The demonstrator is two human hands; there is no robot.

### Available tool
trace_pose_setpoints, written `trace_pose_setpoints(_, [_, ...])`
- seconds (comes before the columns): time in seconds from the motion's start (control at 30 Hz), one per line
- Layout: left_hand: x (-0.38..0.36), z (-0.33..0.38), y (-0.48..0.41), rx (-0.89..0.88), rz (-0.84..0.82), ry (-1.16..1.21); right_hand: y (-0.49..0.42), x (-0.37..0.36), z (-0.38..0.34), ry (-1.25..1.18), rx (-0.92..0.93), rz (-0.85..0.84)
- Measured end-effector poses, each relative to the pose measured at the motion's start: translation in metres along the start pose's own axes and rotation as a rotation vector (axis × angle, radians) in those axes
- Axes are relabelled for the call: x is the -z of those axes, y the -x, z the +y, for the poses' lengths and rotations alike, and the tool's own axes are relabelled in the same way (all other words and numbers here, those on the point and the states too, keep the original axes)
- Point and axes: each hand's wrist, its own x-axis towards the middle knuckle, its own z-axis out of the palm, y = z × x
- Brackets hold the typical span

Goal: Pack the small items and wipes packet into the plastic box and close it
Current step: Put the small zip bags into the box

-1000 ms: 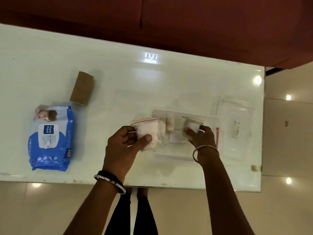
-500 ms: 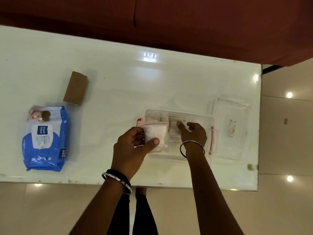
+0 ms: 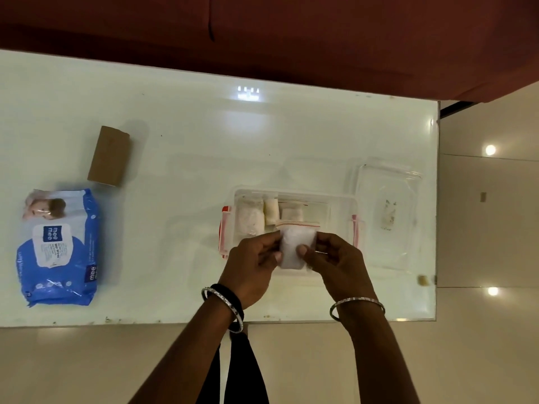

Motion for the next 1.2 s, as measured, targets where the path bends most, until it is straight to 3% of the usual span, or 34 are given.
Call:
trace_pose_setpoints(0.13, [-0.002,-0.001,-0.006,-0.007,-0.081,-0.030,-0.008,0.001,0.002,0.046,-0.020,0.038])
trace_pose_setpoints(0.23, [-0.003,-0.001,-0.010,0.017,-0.087,0.052,-0.013,0.001,-0.002,0.157,-0.007,0.169])
trace_pose_setpoints(0.33, [0.000,-0.002,-0.013,0.025,0.066,0.034,-0.016,0.002,-0.007,0.386,0.064,0.435])
trace_pose_setpoints(0.43, [0.006,-0.002,-0.013,-0.042,0.221,-0.043,-0.023,-0.004,-0.012,0.564,0.113,0.544])
trace_pose_setpoints(0.73, [0.024,-0.001,-0.002,-0.228,0.714,-0.190,-0.064,-0.030,-0.008,0.751,0.013,0.452])
trace_pose_setpoints(0.87, [0.036,-0.010,-0.002,-0.180,0.706,-0.204,-0.067,-0.033,-0.005,0.778,0.030,0.481])
trace_pose_setpoints(1.03, [0.048,-0.019,0.001,-0.163,0.625,-0.199,-0.058,-0.040,-0.004,0.838,0.100,0.635])
trace_pose_setpoints(1.2, [0.067,-0.025,0.007,-0.132,0.601,-0.130,-0.053,-0.053,-0.005,0.932,0.078,0.479])
